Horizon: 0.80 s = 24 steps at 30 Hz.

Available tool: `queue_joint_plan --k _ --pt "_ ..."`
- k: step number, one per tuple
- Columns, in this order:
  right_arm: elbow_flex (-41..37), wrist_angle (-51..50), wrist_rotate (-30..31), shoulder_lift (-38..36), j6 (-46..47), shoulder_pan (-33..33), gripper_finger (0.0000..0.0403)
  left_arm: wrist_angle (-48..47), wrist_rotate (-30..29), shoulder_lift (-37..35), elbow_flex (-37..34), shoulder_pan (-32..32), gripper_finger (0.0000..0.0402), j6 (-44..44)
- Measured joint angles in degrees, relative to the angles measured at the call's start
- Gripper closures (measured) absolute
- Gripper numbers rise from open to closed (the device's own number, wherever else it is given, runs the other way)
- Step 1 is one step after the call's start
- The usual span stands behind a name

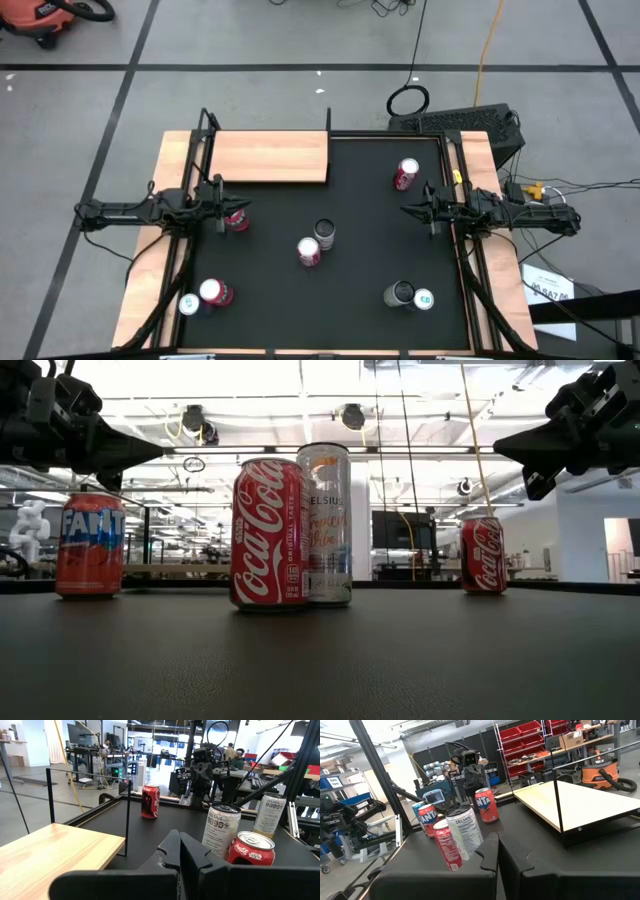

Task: Place canned beverage on shelf

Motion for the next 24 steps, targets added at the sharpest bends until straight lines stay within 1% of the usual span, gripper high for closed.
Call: queue_joint_plan --k 14,16,18,21,24 --pt "0.00 0.11 0.01 -0.01 0.01 -0.02 0.0403 0.00 0.02 -0.02 0.02 0.00 0.0402 0.02" --pt "-0.01 1.03 0.83 0.03 0.01 -0.01 0.0403 0.00 0.01 -0.01 0.01 0.00 0.0402 0.01" --pt "0.01 2.80 3.37 0.03 0.15 0.00 0.0403 0.00 0.00 -0.02 0.02 -0.02 0.0402 0.00" --pt "0.05 7.85 4.88 -0.02 4.60 0.00 0.0403 0.01 0.01 -0.02 0.00 -0.02 0.0402 0.02" --pt "1.14 8.77 4.85 0.00 9.58 0.00 0.0403 0.01 0.01 -0.01 0.00 -0.02 0.0402 0.01"
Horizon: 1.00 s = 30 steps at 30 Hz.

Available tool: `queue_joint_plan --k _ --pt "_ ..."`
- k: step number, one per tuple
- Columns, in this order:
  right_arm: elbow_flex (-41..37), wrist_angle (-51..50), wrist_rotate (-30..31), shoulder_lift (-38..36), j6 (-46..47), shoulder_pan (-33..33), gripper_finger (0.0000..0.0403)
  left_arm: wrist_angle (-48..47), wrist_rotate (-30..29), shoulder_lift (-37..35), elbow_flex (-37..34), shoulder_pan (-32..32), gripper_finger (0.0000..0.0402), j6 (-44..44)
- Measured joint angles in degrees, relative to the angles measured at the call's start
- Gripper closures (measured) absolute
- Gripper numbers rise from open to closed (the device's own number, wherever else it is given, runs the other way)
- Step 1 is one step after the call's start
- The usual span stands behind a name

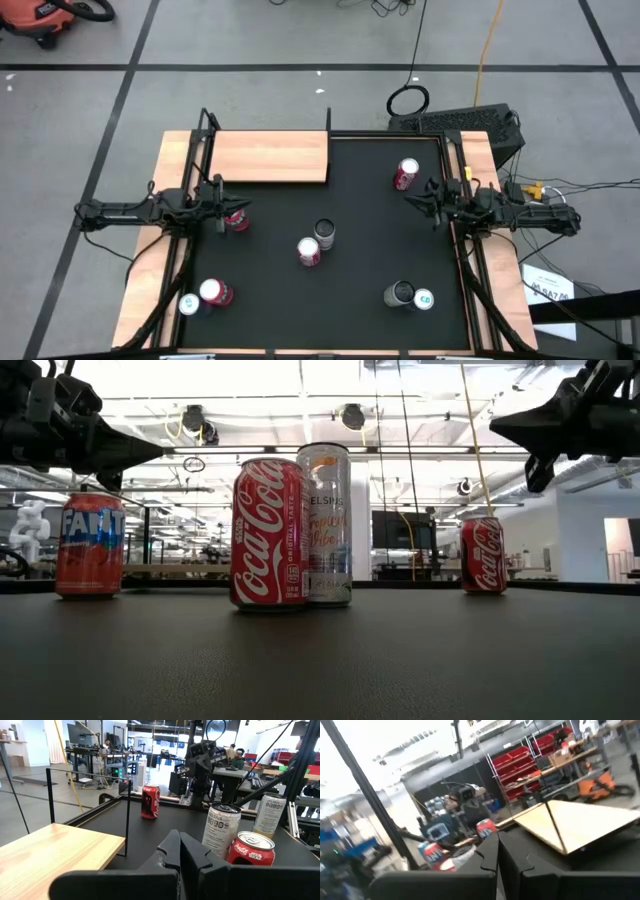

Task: Place canned beverage on shelf
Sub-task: Put the top red white soda can on the shelf

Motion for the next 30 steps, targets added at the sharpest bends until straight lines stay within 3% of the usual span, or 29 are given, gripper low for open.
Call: queue_joint_plan --k 8,14,18,25,30 --pt "1.58 5.66 0.54 0.00 0.70 0.00 0.0403 -0.01 -0.01 -0.01 0.00 0.02 0.0402 0.02" --pt "1.65 6.60 7.38 0.09 3.70 0.00 0.0403 0.01 0.01 0.00 0.00 0.01 0.0402 0.02" --pt "1.66 6.56 12.22 0.13 7.25 0.00 0.0403 1.34 -0.60 0.01 0.01 0.00 0.0402 4.50" --pt "1.76 10.20 17.45 0.13 9.83 0.00 0.0403 7.03 1.16 -0.01 0.02 0.01 0.0402 -9.74" --pt "1.84 12.39 21.02 0.89 11.44 0.00 0.0379 12.59 -0.38 0.07 0.02 0.01 0.0402 -11.37"
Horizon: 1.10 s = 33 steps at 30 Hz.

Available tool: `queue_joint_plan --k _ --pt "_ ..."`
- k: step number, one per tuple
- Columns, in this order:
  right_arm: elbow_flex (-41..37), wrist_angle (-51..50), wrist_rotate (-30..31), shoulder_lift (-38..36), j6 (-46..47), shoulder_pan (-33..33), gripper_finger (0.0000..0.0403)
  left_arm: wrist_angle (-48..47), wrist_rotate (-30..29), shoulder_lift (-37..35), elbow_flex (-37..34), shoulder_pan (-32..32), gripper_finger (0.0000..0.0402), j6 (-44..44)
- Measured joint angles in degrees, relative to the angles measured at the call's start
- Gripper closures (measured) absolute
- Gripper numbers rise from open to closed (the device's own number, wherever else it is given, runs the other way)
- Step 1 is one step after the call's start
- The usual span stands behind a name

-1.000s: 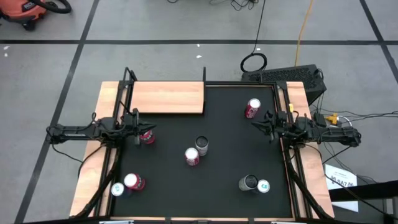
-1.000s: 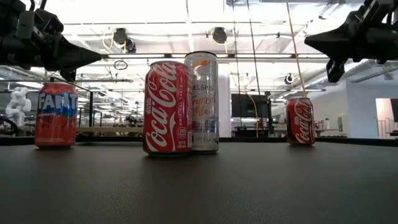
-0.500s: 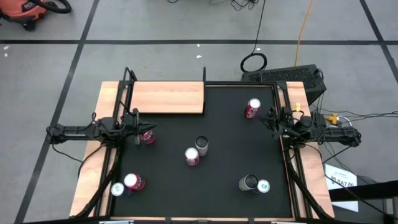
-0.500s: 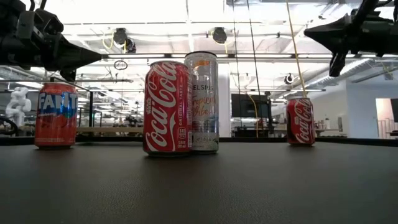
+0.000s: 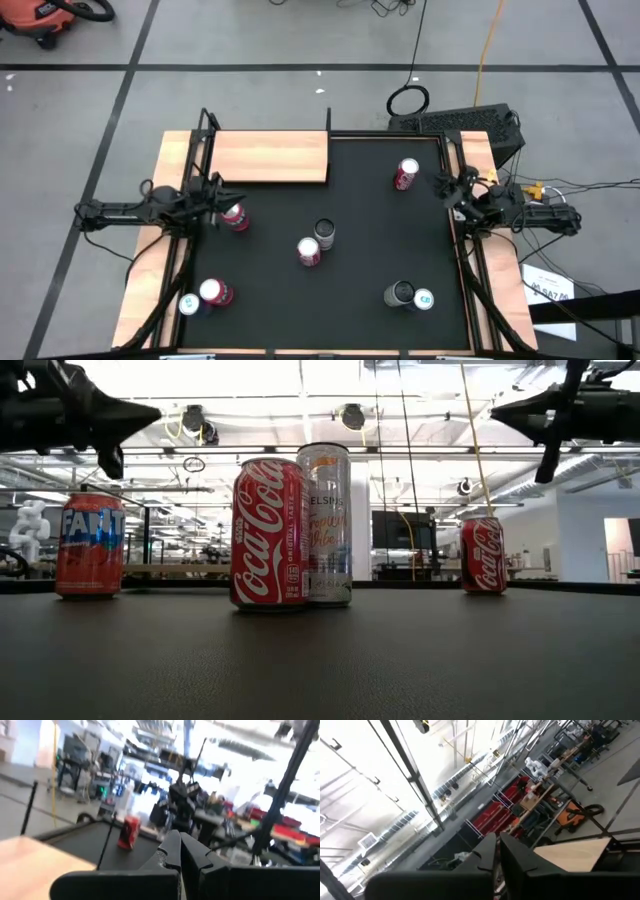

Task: Place canned beverage on shelf
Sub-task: Put the top red white soda can on the shelf

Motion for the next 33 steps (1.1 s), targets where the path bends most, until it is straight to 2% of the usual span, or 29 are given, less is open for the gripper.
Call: queue_joint_plan --k 4,9,15,20,24,28,30,33 --pt "0.02 0.53 4.08 1.67 0.00 0.00 0.0338 4.22 -2.08 0.05 0.37 0.01 0.0402 0.94" --pt "0.03 6.50 6.01 4.64 -1.95 -0.02 0.0272 2.21 -4.46 0.45 4.01 0.01 0.0402 0.90" --pt "0.97 14.68 5.99 10.90 -3.83 -0.02 0.0195 -9.29 -8.88 3.44 11.90 0.15 0.0391 0.83" --pt "8.11 11.84 6.00 19.75 -5.36 -0.07 0.0161 -18.12 -14.87 8.72 19.15 0.23 0.0334 0.88" --pt "17.51 3.33 10.10 27.13 -12.42 -0.76 0.0156 -19.43 -20.36 13.01 23.00 1.36 0.0271 2.41" --pt "28.70 -13.58 15.53 32.16 -19.08 -2.09 0.0156 -21.14 -20.42 16.76 27.16 3.60 0.0218 2.69" --pt "34.31 -26.42 18.16 33.70 -18.11 -3.25 0.0156 -23.76 -18.98 18.83 29.29 4.85 0.0200 2.71" --pt "40.52 -44.28 19.87 35.30 -11.11 -5.74 0.0156 -27.15 -17.36 21.86 32.10 6.87 0.0184 2.68"
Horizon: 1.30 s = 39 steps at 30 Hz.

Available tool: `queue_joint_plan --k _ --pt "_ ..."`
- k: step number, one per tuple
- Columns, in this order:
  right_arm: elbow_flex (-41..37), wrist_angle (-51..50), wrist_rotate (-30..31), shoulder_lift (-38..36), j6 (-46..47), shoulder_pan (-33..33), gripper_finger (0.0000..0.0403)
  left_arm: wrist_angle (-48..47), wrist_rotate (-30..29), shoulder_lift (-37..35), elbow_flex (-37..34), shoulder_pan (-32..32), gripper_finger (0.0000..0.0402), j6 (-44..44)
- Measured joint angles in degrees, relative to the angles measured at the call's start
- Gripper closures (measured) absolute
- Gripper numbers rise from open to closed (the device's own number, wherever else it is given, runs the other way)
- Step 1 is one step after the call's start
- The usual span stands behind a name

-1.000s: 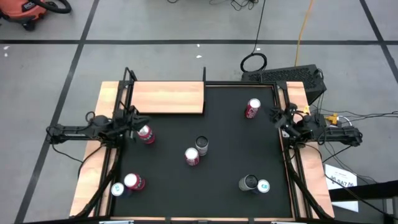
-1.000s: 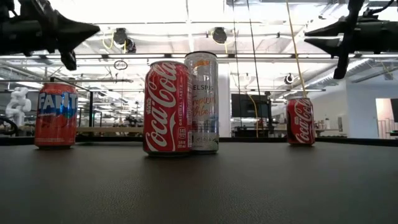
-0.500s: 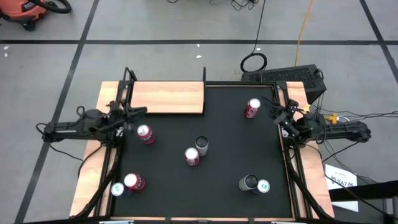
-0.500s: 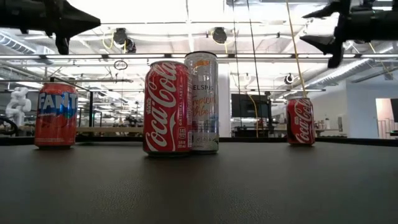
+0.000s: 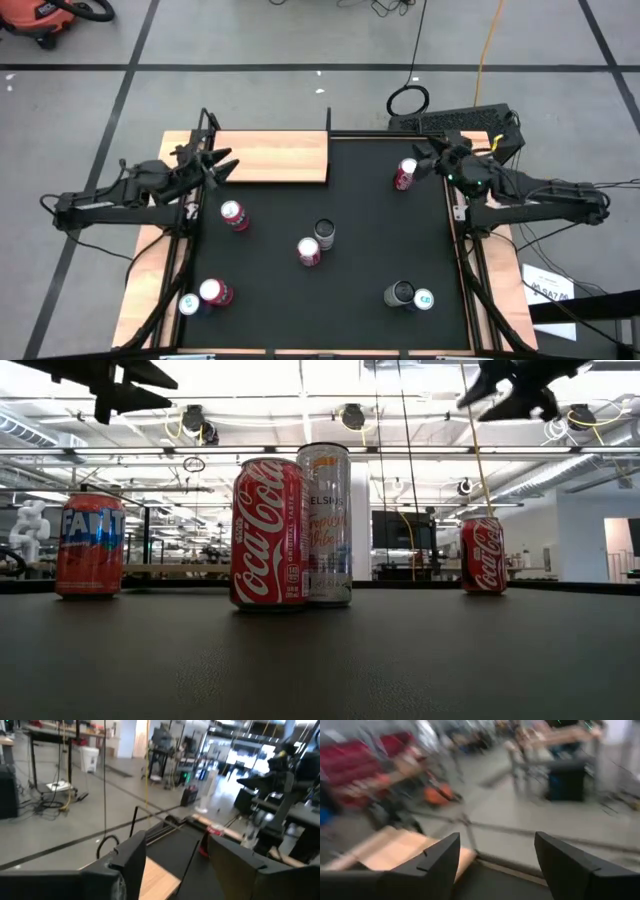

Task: Place canned beverage on shelf
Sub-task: Put the top red white soda can on the shelf

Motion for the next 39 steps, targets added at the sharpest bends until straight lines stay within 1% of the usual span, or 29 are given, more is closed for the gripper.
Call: queue_joint_plan --k 3,5,7,10,12,16,19,22,24,27,30,35,39 --pt "3.48 -10.45 -0.04 0.78 6.43 -2.30 0.0156 -1.91 1.09 3.00 1.77 2.37 0.0181 -0.02" --pt "4.23 -12.89 -2.69 1.03 7.88 -3.56 0.0156 -1.96 2.59 4.65 2.48 4.33 0.0180 -0.04" --pt "4.42 -12.85 -5.69 1.48 7.45 -4.54 0.0156 -1.72 5.59 6.34 3.20 6.67 0.0180 -0.06" --pt "4.42 -13.43 -8.27 3.21 7.23 -5.84 0.0156 -1.82 12.69 9.56 4.63 10.93 0.0180 -0.29" --pt "4.42 -14.06 -8.33 4.60 6.79 -6.77 0.0156 -1.68 17.28 12.15 6.00 13.92 0.0180 -0.39" --pt "4.42 -12.09 -8.30 7.15 5.66 -8.52 0.0156 0.43 25.99 17.93 8.68 19.65 0.0180 -0.04" --pt "4.42 -9.79 -8.29 8.73 2.55 -9.56 0.0156 1.01 31.79 22.59 11.50 23.79 0.0180 0.01" --pt "4.42 -9.05 -8.50 10.11 2.48 -10.59 0.0156 0.97 36.66 26.81 14.43 27.18 0.0180 0.01" --pt "4.42 -9.20 -10.36 10.75 3.47 -11.62 0.0156 1.00 39.55 29.13 16.24 29.00 0.0180 -0.06" --pt "4.42 -9.51 -15.01 11.60 4.93 -13.40 0.0156 0.87 43.44 31.94 18.85 30.99 0.0180 -0.24" --pt "4.40 -10.47 -19.27 12.34 5.72 -15.11 0.0156 0.99 45.09 34.01 20.74 31.89 0.0180 -0.25" --pt "4.37 -13.33 -24.39 13.00 4.47 -17.64 0.0156 0.75 45.11 36.05 21.60 32.70 0.0180 0.05" --pt "4.37 -17.22 -27.55 13.01 2.04 -18.08 0.0151 -0.58 45.11 37.17 21.60 32.66 0.0180 0.00"
